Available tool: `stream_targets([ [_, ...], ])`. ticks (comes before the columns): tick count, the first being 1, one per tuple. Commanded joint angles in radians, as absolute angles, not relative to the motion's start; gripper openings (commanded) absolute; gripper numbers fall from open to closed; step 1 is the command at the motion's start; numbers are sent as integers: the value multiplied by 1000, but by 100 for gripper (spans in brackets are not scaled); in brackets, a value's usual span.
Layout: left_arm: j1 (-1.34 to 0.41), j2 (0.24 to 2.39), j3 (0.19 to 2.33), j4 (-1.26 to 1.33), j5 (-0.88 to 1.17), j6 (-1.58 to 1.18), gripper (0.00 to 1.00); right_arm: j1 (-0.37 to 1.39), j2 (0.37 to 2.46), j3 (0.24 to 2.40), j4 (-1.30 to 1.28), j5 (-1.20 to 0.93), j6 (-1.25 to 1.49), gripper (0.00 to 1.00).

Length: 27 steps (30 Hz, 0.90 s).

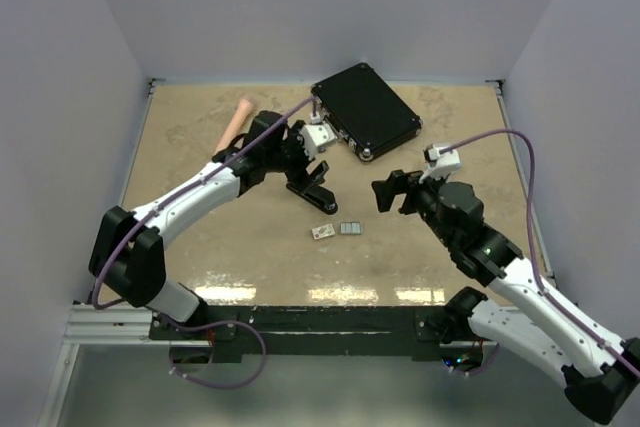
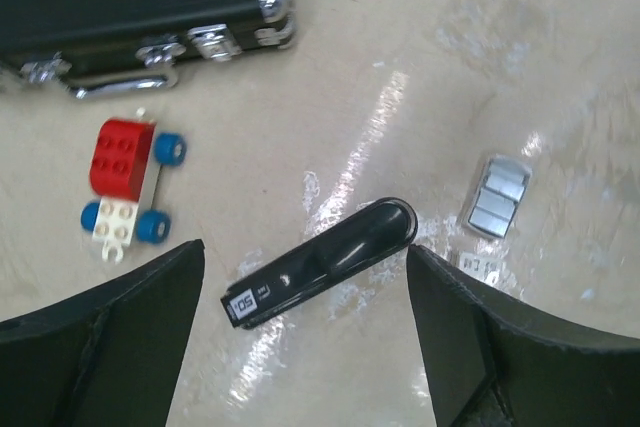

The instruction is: Load the staples into the stapler

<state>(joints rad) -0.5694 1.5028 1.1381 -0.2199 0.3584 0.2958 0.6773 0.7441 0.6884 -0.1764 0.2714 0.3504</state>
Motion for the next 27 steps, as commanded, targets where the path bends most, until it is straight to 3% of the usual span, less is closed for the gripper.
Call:
stream_targets([
  [1,-580,1571,1219,-354,587,754,89,673,620,623,-46,221,243,98],
  [8,-580,1752,1391,-606,606,998,91,673,549,610,-116,163,178,98],
  [15,-583,1884,1469,-656,663,1095,91,673,558,633,-146,158,204,98],
  [27,-627,2013,1558,-726,646,1106,74,673,584,650,-152,172,202,98],
])
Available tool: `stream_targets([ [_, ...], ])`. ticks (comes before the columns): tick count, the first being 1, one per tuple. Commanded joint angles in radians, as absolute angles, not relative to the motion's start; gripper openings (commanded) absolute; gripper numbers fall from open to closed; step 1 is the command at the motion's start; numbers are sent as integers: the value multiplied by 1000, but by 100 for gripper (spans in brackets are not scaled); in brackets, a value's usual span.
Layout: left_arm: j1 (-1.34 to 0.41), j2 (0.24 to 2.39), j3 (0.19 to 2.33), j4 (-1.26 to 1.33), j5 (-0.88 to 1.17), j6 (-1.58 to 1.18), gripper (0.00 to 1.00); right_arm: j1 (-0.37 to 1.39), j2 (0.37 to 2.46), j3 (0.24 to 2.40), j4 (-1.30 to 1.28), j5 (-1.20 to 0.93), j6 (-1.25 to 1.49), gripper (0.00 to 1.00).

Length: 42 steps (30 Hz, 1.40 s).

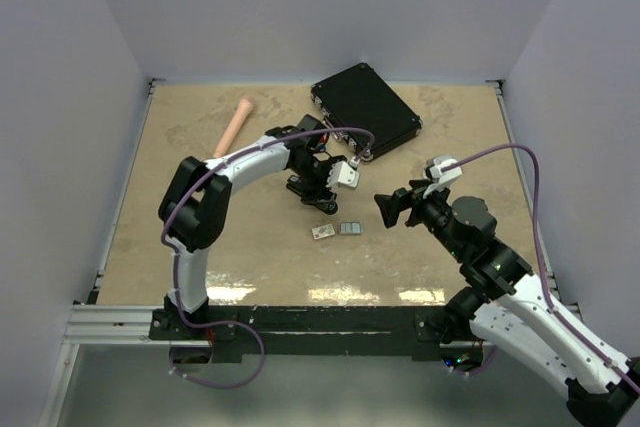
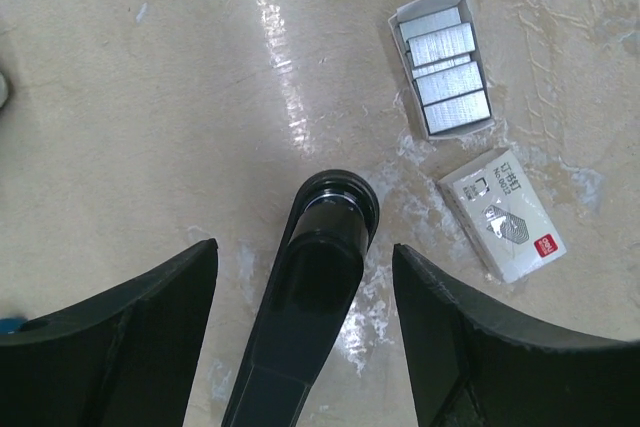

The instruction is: Load the staples into the stapler

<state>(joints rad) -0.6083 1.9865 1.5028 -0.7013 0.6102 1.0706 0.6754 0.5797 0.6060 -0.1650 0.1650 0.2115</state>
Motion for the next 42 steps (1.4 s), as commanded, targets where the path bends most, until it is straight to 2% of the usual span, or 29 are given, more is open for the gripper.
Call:
stream_targets([
  [1,-629,2019,1562,-733,644,1109,72,673,586,650,-150,172,202,98],
  [8,-630,2036,1585,-750,637,1106,60,675,581,647,-152,167,202,98],
  [9,-630,2036,1583,-752,634,1108,55,673,580,647,-150,167,201,98],
  [17,-630,2026,1572,-750,603,1106,54,675,569,641,-150,169,206,98],
  [18,-630,2026,1574,-750,604,1106,49,673,568,641,-149,167,204,98],
  [19,-630,2026,1574,-750,607,1106,48,673,568,641,-150,167,206,98],
  [20,-630,2026,1574,-752,612,1106,40,673,566,641,-152,167,206,98],
  [25,-624,2007,1568,-758,624,1104,19,673,569,641,-150,153,209,98],
  [26,-621,1988,1562,-755,638,1098,9,673,572,644,-149,141,204,98],
  [28,-600,1962,1540,-735,663,1082,0,673,592,646,-137,105,187,98],
  [34,-497,1800,1438,-635,833,980,0,673,686,684,-75,9,157,98],
  [38,-451,1642,1342,-563,914,921,0,673,755,692,23,-153,104,98],
  [42,-399,1488,1177,-383,988,783,0,673,828,703,118,-291,5,98],
])
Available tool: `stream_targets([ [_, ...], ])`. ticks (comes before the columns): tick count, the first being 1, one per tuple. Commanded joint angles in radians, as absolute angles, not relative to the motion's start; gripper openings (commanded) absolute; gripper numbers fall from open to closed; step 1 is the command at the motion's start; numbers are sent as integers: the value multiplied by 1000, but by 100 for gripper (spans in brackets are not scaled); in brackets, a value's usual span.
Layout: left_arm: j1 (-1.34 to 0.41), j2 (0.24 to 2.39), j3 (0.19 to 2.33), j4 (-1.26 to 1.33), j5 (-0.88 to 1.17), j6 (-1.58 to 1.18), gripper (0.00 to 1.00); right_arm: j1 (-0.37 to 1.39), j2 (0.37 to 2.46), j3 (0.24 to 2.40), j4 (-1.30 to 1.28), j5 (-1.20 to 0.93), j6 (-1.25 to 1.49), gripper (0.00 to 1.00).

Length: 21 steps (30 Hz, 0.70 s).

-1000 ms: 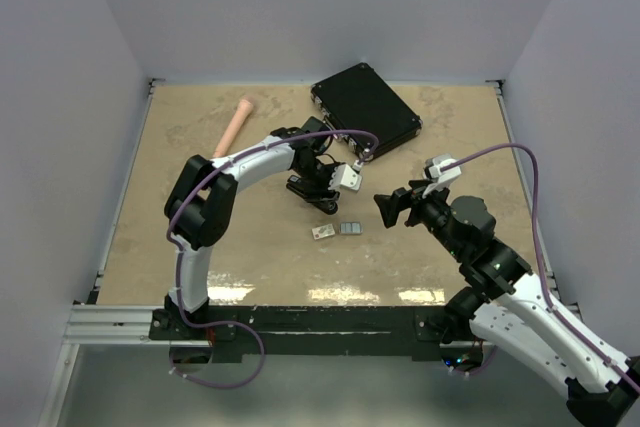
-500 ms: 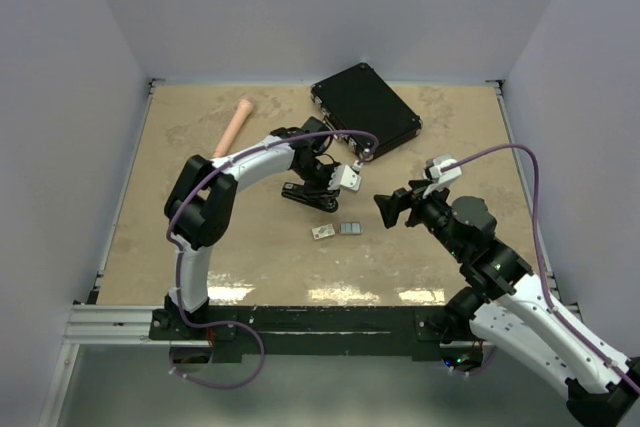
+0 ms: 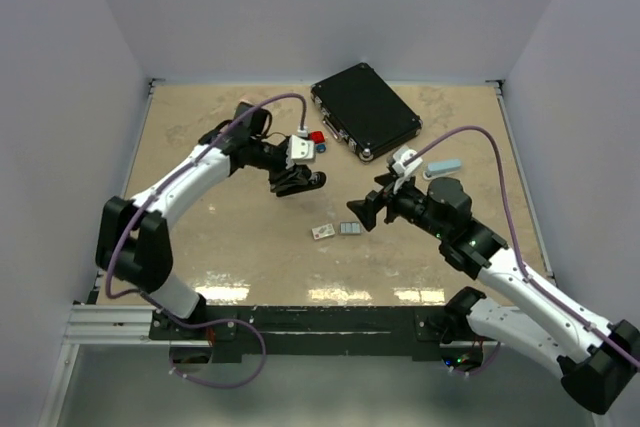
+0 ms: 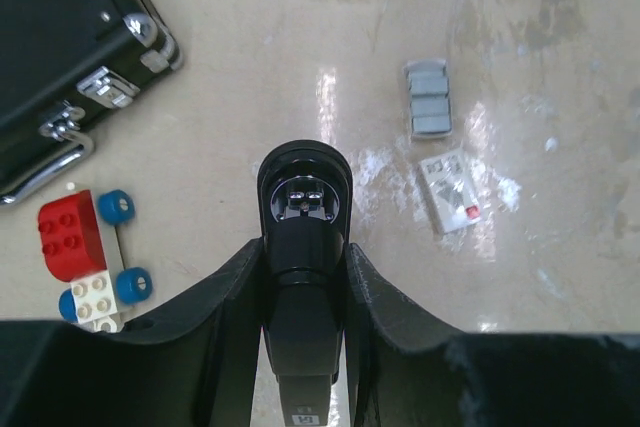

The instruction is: Load the staples into the stapler

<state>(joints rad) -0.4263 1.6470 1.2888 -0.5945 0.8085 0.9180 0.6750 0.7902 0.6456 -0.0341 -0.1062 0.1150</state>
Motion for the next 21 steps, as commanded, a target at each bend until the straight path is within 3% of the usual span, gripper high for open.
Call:
stream_targets([
  [1,-396,1430,1149,-344,1012,753,0,673,839,713,129,-310,-47,98],
  [14,-385,1125,850,259,1109,191,0,673,1069,814,265,-659,-181,98],
  [21,-385,1074,804,311,1147,120,0,675,1152,880,244,-758,-209,92],
])
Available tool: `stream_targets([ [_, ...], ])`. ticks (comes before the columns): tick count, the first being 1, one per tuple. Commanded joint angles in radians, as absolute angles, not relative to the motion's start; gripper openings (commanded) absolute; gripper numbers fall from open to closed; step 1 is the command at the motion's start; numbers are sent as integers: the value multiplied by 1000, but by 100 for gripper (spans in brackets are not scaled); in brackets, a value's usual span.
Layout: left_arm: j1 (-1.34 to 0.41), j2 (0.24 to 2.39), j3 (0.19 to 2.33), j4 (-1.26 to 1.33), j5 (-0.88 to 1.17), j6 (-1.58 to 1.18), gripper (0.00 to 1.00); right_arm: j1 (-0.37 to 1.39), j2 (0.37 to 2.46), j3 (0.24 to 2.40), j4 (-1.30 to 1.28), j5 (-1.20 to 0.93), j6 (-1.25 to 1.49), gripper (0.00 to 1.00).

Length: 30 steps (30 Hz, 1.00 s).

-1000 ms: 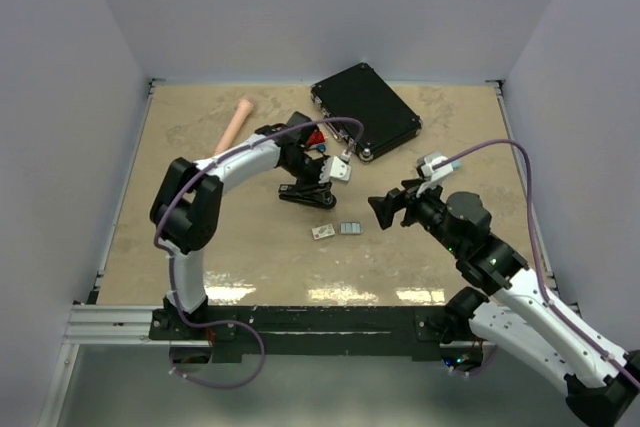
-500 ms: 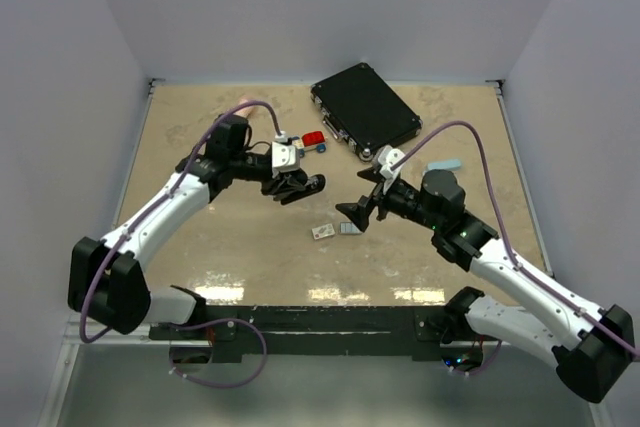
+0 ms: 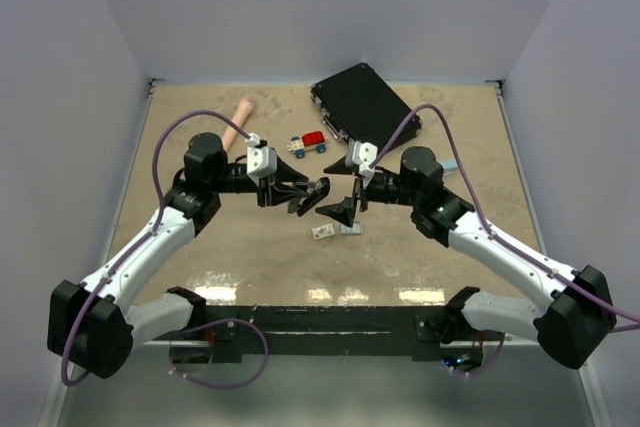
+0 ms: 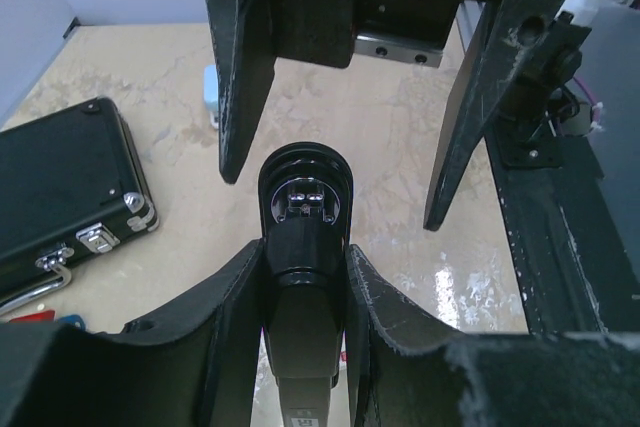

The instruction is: Load the staples into the stapler

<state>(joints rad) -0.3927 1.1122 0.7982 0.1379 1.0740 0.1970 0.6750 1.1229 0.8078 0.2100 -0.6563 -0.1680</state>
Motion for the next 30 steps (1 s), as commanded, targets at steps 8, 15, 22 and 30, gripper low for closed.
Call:
stream_targets([
  [8,-387,1062,805,327,1161,89,0,675,1196,913,245,-787,-204,81],
  [15,-385,1045,799,347,1161,66,0,675,1223,927,245,-801,-193,69],
  [22,-385,1034,790,337,1149,64,0,673,1229,928,235,-798,-192,37],
  [30,-327,993,741,437,1131,-38,0,666,1184,885,308,-706,-120,0],
])
